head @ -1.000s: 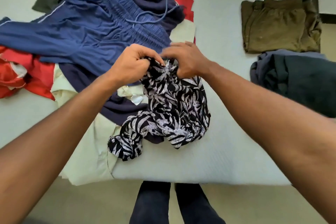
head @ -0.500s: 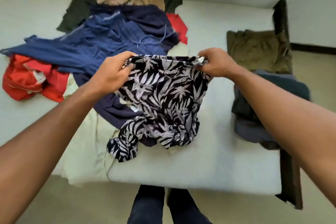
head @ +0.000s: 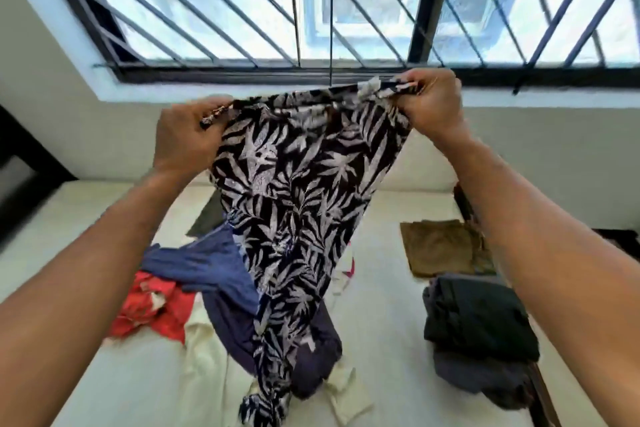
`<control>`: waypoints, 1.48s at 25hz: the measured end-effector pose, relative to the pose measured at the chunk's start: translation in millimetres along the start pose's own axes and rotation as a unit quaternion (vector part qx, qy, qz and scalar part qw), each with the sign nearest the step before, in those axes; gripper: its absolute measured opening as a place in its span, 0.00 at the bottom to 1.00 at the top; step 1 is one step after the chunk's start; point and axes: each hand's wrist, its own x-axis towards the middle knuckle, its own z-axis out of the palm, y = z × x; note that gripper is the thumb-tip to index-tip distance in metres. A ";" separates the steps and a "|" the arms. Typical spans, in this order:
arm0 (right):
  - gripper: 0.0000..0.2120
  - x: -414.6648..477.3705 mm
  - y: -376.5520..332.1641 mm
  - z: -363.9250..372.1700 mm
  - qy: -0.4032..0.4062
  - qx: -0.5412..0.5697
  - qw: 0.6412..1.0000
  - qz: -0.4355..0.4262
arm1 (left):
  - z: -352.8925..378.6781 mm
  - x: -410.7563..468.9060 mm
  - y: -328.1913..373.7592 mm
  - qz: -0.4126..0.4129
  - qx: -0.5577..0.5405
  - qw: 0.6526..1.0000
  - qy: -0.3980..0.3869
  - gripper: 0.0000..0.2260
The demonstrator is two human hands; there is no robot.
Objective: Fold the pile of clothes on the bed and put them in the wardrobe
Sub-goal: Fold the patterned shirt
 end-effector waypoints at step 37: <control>0.10 77.0 -148.6 182.6 0.083 0.361 0.910 0.188 | -43.9 142.8 -28.6 -0.258 -0.389 0.884 0.038 0.04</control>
